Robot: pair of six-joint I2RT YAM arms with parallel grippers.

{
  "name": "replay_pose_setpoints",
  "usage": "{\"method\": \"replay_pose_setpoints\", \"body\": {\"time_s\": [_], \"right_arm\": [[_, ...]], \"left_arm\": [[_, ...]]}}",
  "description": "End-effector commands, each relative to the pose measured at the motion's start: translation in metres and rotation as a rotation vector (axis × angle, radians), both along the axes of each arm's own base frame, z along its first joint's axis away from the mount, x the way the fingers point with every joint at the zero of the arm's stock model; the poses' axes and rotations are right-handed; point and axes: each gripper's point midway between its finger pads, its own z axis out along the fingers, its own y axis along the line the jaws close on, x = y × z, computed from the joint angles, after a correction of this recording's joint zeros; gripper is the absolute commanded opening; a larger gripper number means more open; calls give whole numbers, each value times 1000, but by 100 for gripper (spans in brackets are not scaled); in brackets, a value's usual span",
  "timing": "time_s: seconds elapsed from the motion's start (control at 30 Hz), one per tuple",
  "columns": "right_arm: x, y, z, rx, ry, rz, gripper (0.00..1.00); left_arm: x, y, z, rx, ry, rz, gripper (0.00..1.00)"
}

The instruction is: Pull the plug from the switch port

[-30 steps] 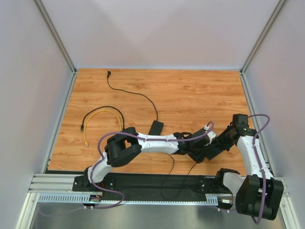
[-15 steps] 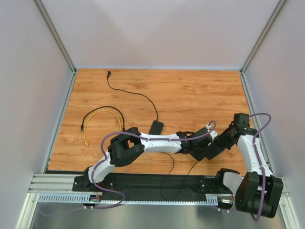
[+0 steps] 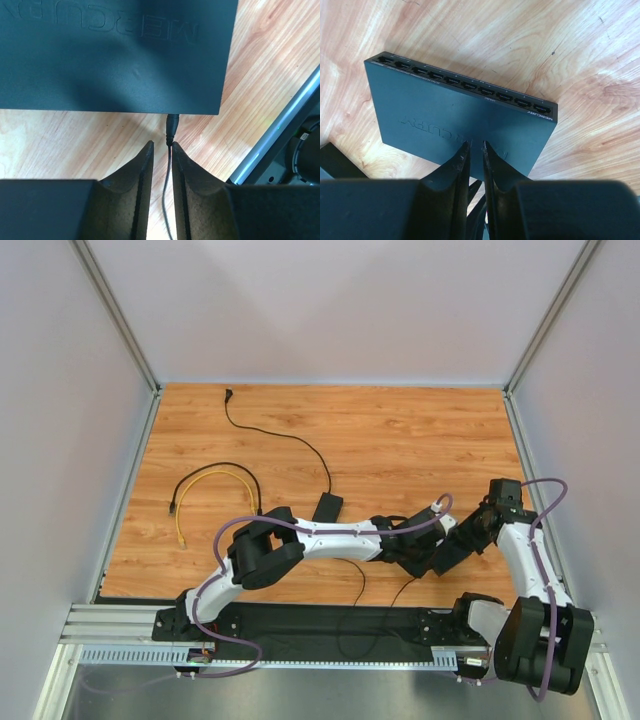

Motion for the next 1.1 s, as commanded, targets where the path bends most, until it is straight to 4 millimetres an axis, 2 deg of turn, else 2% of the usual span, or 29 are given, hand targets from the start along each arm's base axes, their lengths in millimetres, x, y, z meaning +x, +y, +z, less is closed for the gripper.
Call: {"method": "replay_pose_setpoints", "body": {"time_s": [0.0, 0.23, 0.33, 0.4, 0.83, 1.0, 1.07], "right_arm": [[-8, 34, 2, 122, 18, 114, 17], [-9, 36, -4, 127, 28, 105, 17], [-11, 39, -5, 134, 34, 114, 16], [-11, 42, -5, 137, 33, 123, 15], [-21, 55, -19, 187, 68, 157, 13], [-25, 38, -27, 92, 96, 110, 12], [-28, 34, -32, 72, 130, 78, 7]], "left_arm": [[-10, -17, -5, -43, 6, -54, 28], [-11, -17, -5, -58, 3, -52, 17], [-12, -18, -3, -64, 7, -58, 10], [-11, -19, -1, -70, 7, -57, 0], [-12, -21, 3, -98, 11, -55, 0], [-11, -20, 4, -107, 6, -44, 0], [-11, -16, 3, -102, 4, -36, 0]]}}
